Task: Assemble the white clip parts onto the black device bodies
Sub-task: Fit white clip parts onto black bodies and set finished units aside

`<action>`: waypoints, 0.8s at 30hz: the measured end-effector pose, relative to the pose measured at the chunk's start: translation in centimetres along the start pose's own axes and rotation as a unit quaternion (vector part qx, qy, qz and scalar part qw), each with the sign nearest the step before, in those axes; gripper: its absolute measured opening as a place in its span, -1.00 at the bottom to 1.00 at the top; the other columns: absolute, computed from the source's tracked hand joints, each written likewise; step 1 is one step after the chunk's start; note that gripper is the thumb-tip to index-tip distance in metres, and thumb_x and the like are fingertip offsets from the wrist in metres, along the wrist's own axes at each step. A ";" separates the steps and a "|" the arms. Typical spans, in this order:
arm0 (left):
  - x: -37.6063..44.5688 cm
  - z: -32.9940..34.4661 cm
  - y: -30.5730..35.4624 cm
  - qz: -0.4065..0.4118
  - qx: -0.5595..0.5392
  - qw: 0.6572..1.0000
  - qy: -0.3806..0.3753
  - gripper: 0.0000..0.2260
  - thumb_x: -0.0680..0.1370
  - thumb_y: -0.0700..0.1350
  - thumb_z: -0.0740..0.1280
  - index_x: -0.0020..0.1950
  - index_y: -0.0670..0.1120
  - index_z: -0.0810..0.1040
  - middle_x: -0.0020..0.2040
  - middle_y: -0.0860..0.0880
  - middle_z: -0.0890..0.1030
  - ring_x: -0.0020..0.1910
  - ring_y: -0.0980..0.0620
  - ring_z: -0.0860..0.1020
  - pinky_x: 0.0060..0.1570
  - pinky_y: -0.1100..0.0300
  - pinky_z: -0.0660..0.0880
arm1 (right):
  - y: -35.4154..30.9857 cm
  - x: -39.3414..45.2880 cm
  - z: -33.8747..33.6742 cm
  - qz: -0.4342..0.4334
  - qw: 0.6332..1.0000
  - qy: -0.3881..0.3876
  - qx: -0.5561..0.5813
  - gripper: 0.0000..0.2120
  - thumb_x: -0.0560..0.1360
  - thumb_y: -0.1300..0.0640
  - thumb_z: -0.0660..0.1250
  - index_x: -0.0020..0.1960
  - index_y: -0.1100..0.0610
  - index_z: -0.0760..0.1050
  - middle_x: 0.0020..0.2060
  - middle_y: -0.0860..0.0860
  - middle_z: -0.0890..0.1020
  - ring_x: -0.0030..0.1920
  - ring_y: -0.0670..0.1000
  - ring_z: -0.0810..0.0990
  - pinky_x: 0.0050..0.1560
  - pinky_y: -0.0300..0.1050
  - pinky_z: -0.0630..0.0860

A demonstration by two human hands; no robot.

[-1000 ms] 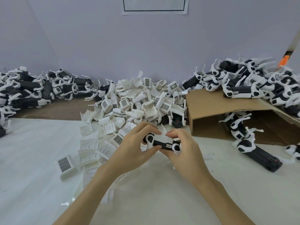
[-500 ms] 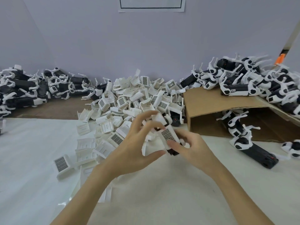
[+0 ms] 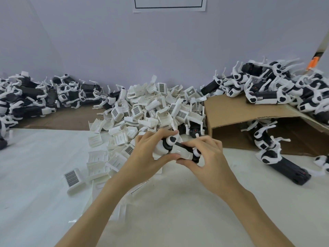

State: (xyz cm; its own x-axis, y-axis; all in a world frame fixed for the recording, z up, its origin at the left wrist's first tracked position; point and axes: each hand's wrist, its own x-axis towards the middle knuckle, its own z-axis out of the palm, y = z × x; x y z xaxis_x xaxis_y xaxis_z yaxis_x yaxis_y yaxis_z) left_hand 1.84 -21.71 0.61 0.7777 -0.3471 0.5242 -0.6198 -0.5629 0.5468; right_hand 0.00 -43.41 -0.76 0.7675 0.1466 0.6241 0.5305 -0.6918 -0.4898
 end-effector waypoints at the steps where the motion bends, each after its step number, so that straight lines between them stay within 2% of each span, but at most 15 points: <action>1: 0.0 0.0 0.1 0.001 -0.001 1.000 0.003 -0.56 0.54 0.31 0.37 0.41 0.35 0.42 0.30 0.36 0.51 0.31 0.17 0.43 0.35 0.30 0.17 | -0.1 0.0 0.0 0.002 1.000 0.002 0.000 -0.50 0.41 -0.30 0.39 0.19 0.00 0.66 0.06 -0.23 0.52 0.14 -0.29 0.28 0.20 -0.21 0.32; 4: 0.0 0.1 0.2 0.006 0.002 1.000 0.008 -0.58 0.57 0.33 0.37 0.41 0.35 0.43 0.24 0.37 0.52 0.27 0.13 0.44 0.34 0.24 0.20 | 0.0 0.0 -0.1 0.005 1.000 0.003 -0.001 -0.52 0.41 -0.31 0.39 0.19 -0.03 0.65 0.06 -0.31 0.49 0.15 -0.18 0.32 0.20 -0.27 0.31; 6: 0.0 0.2 0.2 -0.005 -0.001 1.000 0.015 -0.60 0.56 0.34 0.36 0.38 0.34 0.47 0.21 0.36 0.55 0.25 0.16 0.46 0.33 0.24 0.22 | 0.0 0.0 -0.1 0.004 1.000 -0.007 0.005 -0.52 0.43 -0.29 0.42 0.23 -0.04 0.63 0.09 -0.31 0.52 0.18 -0.16 0.37 0.25 -0.23 0.33; 8: -0.1 0.5 0.4 -0.044 -0.057 0.996 0.044 -0.65 0.58 0.27 0.39 0.35 0.30 0.51 0.12 0.29 0.64 0.13 0.19 0.56 0.28 0.18 0.37 | -0.2 0.0 0.0 -0.007 1.000 -0.026 0.007 -0.46 0.45 -0.24 0.49 0.35 -0.02 0.54 0.19 -0.24 0.54 0.29 -0.15 0.40 0.35 -0.14 0.31; 9: 0.0 0.6 0.5 -0.076 -0.108 0.989 0.069 -0.72 0.61 0.22 0.40 0.31 0.27 0.53 0.02 0.20 0.70 -0.01 0.15 0.63 0.14 0.10 0.51 | -0.3 0.0 0.0 -0.012 0.999 -0.037 0.003 -0.40 0.44 -0.19 0.54 0.40 -0.01 0.48 0.25 -0.20 0.52 0.34 -0.14 0.40 0.38 -0.13 0.29; 10: 0.1 0.8 0.7 -0.115 -0.155 0.977 0.096 -0.78 0.63 0.17 0.41 0.27 0.24 0.57 -0.08 0.11 0.72 -0.19 0.11 0.65 -0.09 0.06 0.59 | -0.5 0.0 0.1 -0.024 0.999 -0.041 -0.009 -0.36 0.43 -0.14 0.58 0.42 0.00 0.46 0.29 -0.16 0.51 0.36 -0.10 0.41 0.38 -0.10 0.30; 11: 0.2 0.9 0.8 -0.154 -0.189 0.963 0.114 -0.84 0.64 0.14 0.42 0.22 0.22 0.60 -0.14 0.04 0.72 -0.30 0.05 0.64 -0.27 0.06 0.59 | -0.6 0.0 0.3 -0.038 0.998 -0.037 -0.026 -0.37 0.42 -0.08 0.61 0.41 0.02 0.47 0.29 -0.12 0.52 0.34 -0.05 0.45 0.35 -0.04 0.36; 13: 0.4 0.9 0.9 -0.206 -0.213 0.950 0.098 -0.84 0.64 0.23 0.38 0.18 0.24 0.61 -0.19 -0.01 0.72 -0.35 0.05 0.62 -0.37 0.08 0.58 | -0.8 -0.1 0.5 -0.050 0.998 -0.016 -0.043 -0.43 0.44 0.01 0.60 0.39 0.05 0.50 0.25 -0.07 0.57 0.27 -0.02 0.52 0.25 0.04 0.47; 15: 0.3 0.3 0.3 -0.194 -0.170 0.965 0.039 -0.69 0.60 0.40 0.28 0.26 0.33 0.53 -0.13 -0.01 0.70 -0.24 0.14 0.64 -0.21 0.15 0.64 | -0.7 -0.1 0.3 -0.030 0.999 -0.007 -0.027 -0.48 0.48 -0.01 0.57 0.37 0.04 0.51 0.21 -0.11 0.61 0.19 -0.16 0.51 0.20 -0.01 0.51; 16: 0.2 0.0 0.0 -0.164 -0.139 0.977 0.009 -0.63 0.56 0.44 0.28 0.32 0.36 0.50 -0.03 0.05 0.68 -0.12 0.22 0.64 -0.10 0.23 0.63 | -0.5 -0.1 0.2 -0.013 1.000 -0.009 -0.016 -0.51 0.50 -0.04 0.54 0.36 0.03 0.51 0.17 -0.14 0.62 0.13 -0.21 0.49 0.16 -0.04 0.52; 18: 0.3 -0.7 -0.2 -0.092 -0.115 0.988 -0.054 -0.57 0.53 0.33 0.43 0.38 0.31 0.51 0.23 0.16 0.57 0.24 0.21 0.58 0.07 0.29 0.59 | 0.1 -0.1 -0.1 0.024 0.999 -0.021 0.012 -0.56 0.53 -0.06 0.52 0.34 0.01 0.50 0.10 -0.17 0.65 0.05 -0.16 0.56 0.08 -0.06 0.56; 19: 0.3 -0.8 -0.3 -0.067 -0.116 0.988 -0.073 -0.58 0.54 0.22 0.51 0.37 0.26 0.55 0.29 0.19 0.54 0.32 0.16 0.55 0.09 0.27 0.60 | 0.4 -0.1 -0.1 0.040 0.998 -0.029 0.025 -0.59 0.54 -0.05 0.51 0.33 -0.01 0.50 0.07 -0.18 0.66 0.03 -0.13 0.60 0.04 -0.07 0.58; 21: 0.3 -0.6 -0.5 -0.049 -0.105 0.991 -0.072 -0.62 0.55 0.04 0.56 0.34 0.19 0.59 0.29 0.19 0.56 0.33 0.10 0.55 0.11 0.21 0.61 | 0.9 -0.1 -0.1 0.066 0.996 -0.045 0.044 -0.64 0.55 -0.05 0.50 0.29 -0.06 0.50 0.02 -0.21 0.66 0.02 -0.13 0.63 0.00 -0.12 0.59; 24: 0.1 0.2 -0.5 -0.049 -0.064 0.996 -0.035 -0.67 0.57 -0.02 0.54 0.31 0.14 0.62 0.24 0.19 0.57 0.27 0.10 0.56 0.19 0.27 0.51 | 1.2 0.0 0.0 0.071 0.994 -0.054 0.065 -0.67 0.54 -0.03 0.51 0.26 -0.04 0.54 0.03 -0.21 0.64 0.06 -0.17 0.61 0.03 -0.30 0.52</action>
State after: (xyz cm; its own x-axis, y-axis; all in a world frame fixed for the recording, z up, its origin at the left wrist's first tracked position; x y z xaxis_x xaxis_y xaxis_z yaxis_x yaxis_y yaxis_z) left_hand 2.27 -21.62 0.21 0.8381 -0.3494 0.4189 -0.5448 -0.4975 0.6750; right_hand 0.66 -44.24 -1.41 0.8684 0.1339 0.4775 0.4508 -0.6141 -0.6478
